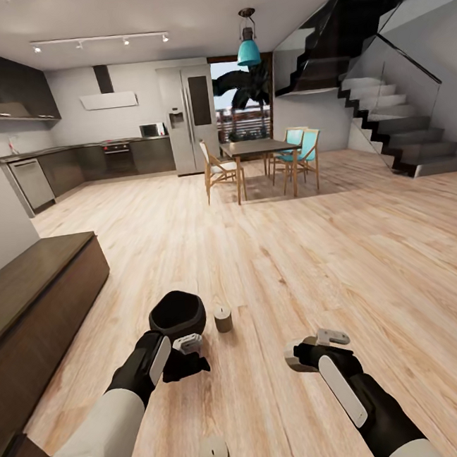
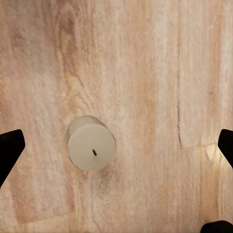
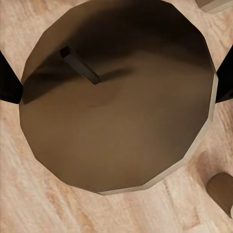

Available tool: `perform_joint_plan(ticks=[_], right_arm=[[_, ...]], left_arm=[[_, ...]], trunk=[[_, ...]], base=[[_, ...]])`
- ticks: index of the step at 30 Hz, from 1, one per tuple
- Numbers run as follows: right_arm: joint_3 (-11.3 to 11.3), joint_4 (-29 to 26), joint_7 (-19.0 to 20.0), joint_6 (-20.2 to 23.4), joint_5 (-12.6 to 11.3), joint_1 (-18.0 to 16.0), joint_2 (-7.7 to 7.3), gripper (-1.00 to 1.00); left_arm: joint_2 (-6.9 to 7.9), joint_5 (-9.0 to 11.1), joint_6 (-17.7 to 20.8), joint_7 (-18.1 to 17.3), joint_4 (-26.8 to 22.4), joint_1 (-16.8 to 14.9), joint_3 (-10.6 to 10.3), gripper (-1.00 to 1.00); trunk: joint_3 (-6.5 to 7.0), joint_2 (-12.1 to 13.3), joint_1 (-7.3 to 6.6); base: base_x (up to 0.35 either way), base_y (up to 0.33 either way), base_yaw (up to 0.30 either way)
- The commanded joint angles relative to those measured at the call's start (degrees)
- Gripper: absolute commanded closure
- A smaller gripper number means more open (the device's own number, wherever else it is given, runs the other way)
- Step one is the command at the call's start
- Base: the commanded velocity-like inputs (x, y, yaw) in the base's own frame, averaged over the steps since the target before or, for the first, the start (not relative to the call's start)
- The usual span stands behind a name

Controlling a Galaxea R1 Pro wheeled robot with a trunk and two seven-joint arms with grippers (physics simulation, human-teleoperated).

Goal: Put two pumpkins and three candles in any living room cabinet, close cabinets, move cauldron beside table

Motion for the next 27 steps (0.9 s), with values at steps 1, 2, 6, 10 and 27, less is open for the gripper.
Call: perform_joint_plan(ticks=[1, 2, 6, 10, 27], right_arm=[[0.1, -0.1, -0.6, 0.0, -0.6, 0.0, -0.02, 1.0], [0.1, -0.1, -0.6, 0.0, -0.6, 0.0, -0.02, 1.0], [0.1, -0.1, -0.6, 0.0, -0.6, 0.0, -0.05, 1.0], [0.1, -0.1, -0.5, 0.0, -0.8, 0.0, -0.08, 1.0], [0.1, 0.0, -0.5, 0.0, -1.0, 0.1, -0.45, 1.0]], left_arm=[[-0.07, -0.1, 0.3, -0.1, -0.1, 0.0, 0.4, -1.0], [-0.07, -0.1, 0.3, -0.1, -0.1, 0.0, 0.4, -1.0], [-0.14, -0.1, 0.3, 0.3, -0.1, 0.0, 0.4, -1.0], [-0.17, -0.3, 0.3, 0.4, -0.1, 0.0, 0.4, -1.0], [-0.32, 0.1, 0.3, 5.0, -0.1, -0.1, 0.4, -1.0]], trunk=[[-0.06, 0.0, -0.01], [-0.06, 0.0, -0.01], [-0.5, -0.1, 0.04], [-1.39, -0.1, 0.14], [-5.15, -0.3, 0.58]], base=[[0.011, -0.001, 0.0], [0.007, 0.0, 0.0], [0.003, 0.0, 0.0], [0.001, 0.0, 0.0], [0.0, 0.0, 0.0]])
